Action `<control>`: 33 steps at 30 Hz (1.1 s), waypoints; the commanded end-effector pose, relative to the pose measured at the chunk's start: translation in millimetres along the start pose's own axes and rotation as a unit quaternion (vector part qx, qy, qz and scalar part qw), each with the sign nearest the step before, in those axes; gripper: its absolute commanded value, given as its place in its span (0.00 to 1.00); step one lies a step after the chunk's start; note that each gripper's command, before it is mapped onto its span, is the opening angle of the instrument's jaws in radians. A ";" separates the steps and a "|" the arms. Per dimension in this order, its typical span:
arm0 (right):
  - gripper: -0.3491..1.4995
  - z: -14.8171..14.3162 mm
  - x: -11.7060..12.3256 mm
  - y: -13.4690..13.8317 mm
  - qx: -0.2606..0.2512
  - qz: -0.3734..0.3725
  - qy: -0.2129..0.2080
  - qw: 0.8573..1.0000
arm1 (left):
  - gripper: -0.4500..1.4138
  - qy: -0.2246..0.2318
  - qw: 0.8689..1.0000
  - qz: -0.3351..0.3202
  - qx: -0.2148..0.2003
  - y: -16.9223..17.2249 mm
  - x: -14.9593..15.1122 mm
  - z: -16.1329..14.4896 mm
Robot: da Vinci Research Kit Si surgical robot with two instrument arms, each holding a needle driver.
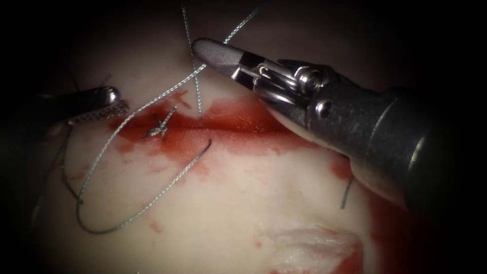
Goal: Wound Closure
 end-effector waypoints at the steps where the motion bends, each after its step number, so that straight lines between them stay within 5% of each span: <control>1: 0.00 1.2 0.6 -0.2 0.007 0.001 -0.008 1.000 | 0.61 -0.001 0.999 0.034 0.003 0.2 -1.5 0.7; 11: 0.00 2.1 -0.9 -1.0 0.040 0.002 -0.056 0.998 | 0.54 0.067 0.995 0.052 -0.055 4.0 -1.9 2.0; 15: 0.00 2.6 -1.3 -1.7 0.048 -0.007 -0.073 0.996 | 0.48 0.116 0.984 0.115 -0.078 5.1 -0.5 3.4; 18: 0.00 2.7 -1.4 -2.0 0.050 -0.007 -0.073 0.996 | 0.16 0.156 0.975 0.115 -0.106 5.0 0.5 3.7; 26: 0.00 2.7 -1.4 -2.0 0.051 -0.013 -0.072 0.996 | 0.24 0.187 0.970 0.105 -0.119 4.0 0.1 3.6; 33: 0.00 2.7 -1.7 -2.0 0.052 -0.014 -0.074 0.996 | 0.51 0.184 0.971 0.102 -0.113 3.6 -0.7 3.4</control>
